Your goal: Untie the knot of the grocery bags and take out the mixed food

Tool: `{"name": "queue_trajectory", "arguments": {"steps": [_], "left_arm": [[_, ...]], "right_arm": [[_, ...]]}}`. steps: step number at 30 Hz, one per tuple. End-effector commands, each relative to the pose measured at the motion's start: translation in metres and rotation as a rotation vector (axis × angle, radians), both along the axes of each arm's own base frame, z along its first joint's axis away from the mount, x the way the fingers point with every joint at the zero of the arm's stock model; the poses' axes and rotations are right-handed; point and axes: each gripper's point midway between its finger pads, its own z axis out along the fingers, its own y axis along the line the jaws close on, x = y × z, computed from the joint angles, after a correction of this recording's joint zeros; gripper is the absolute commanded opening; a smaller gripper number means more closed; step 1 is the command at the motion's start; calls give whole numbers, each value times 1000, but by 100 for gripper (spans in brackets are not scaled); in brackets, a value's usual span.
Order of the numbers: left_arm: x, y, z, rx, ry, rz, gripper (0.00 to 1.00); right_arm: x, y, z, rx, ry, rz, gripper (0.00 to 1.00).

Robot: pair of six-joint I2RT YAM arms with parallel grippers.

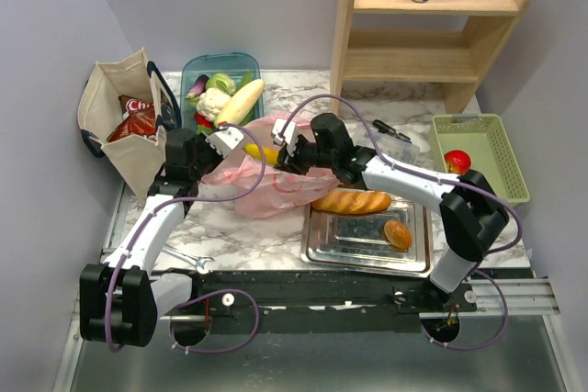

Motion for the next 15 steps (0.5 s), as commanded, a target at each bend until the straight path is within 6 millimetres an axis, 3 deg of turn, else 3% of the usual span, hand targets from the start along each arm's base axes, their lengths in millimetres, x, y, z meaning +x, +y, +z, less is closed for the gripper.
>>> {"name": "queue_trajectory", "arguments": {"steps": [1,8,15], "left_arm": [[14,20,19,-20,-48,136,0],[18,39,16,18,-67,215,0],[12,24,19,-11,-78,127,0]], "right_arm": [[-12,-21,18,65,57,-30,1],[-7,-49,64,219,85,-142,1],[-15,-48,110,394,88,-145,1]]}}
